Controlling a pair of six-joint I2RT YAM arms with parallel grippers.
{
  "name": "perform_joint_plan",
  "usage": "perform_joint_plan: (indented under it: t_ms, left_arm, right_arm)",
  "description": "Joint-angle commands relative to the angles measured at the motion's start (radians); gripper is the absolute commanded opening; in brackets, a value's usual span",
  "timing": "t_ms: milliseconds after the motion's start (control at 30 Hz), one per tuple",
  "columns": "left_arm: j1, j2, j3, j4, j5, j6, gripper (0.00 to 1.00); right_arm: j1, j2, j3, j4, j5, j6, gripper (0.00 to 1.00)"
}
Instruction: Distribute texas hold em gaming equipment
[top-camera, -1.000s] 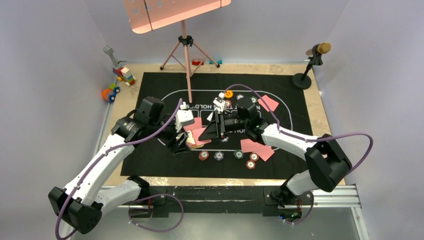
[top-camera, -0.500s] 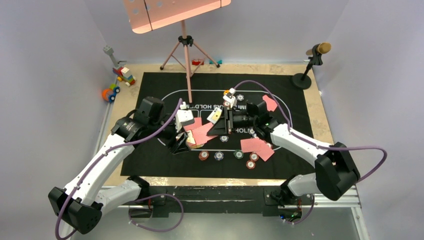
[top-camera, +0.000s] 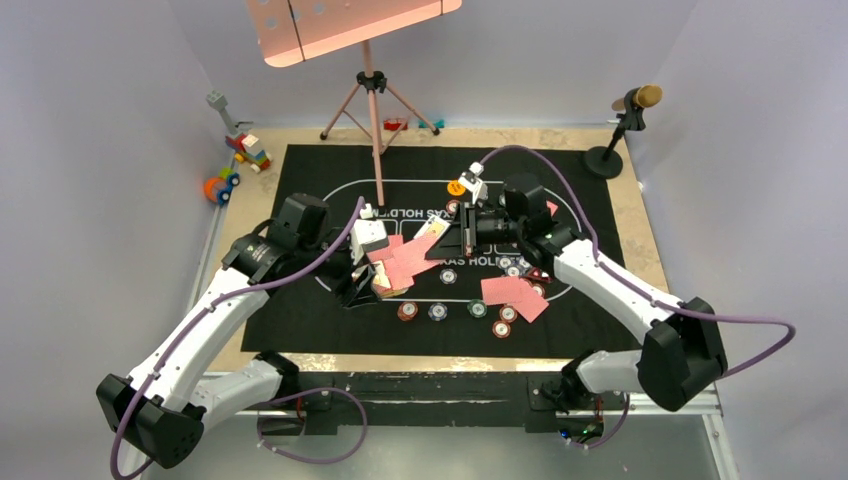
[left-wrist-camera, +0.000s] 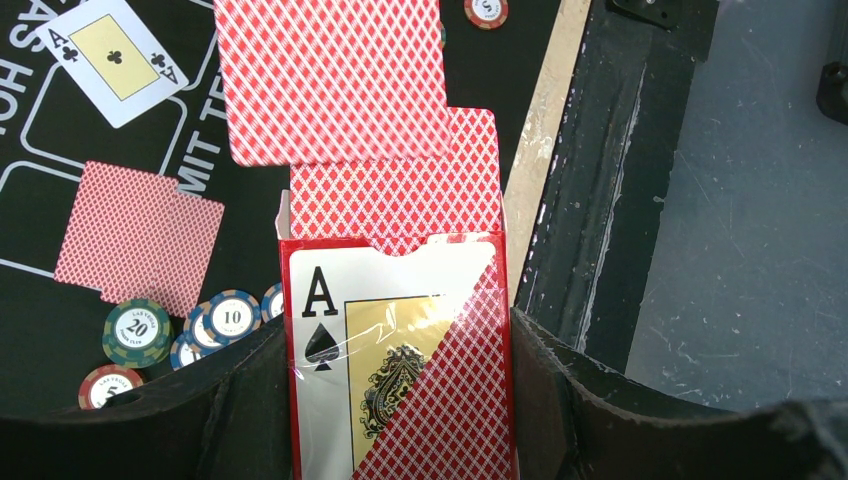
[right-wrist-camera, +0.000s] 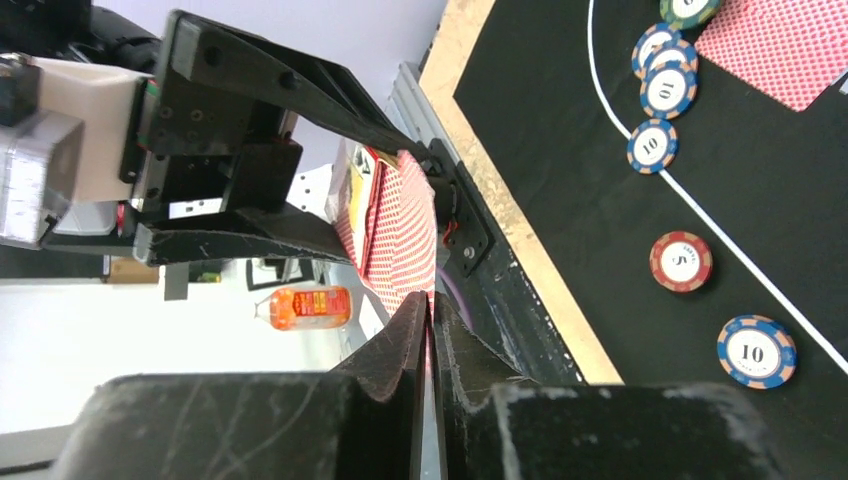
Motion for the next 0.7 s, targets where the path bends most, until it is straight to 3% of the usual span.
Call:
perform_joint_plan:
  t_ms: [0, 167, 233, 400, 667]
  left_arm:
    - [0.003, -0.024, 0.028, 0.043, 0.041, -0.009, 0.00]
    - [0.003, -0.023, 0.025, 0.042, 0.039, -0.007, 0.00]
    - [0.004, -0.024, 0.024, 0.041, 0.038, -0.005, 0.00]
    - [0.003, -0.021, 0.029, 0.038, 0.034, -0.007, 0.00]
    - [0.003, -0.037, 0.038, 0.021, 0.025, -0.012, 0.00]
  right_arm:
    - [-0.025, -0.039, 0.085, -0.099, 0.010, -0.080, 0.04]
    - [-0.081, -0.060, 0.151, -0.203, 0.041, -0.147, 0.00]
    - [-0.097, -0.068, 0.209, -0.276, 0.118, -0.207, 0.00]
    - [-0.076, 0.013, 0.384, -0.530, 0.538, -0.404, 0.00]
    - [0.131, 0.330, 0.653, -0.770, 1.375, -0.548, 0.00]
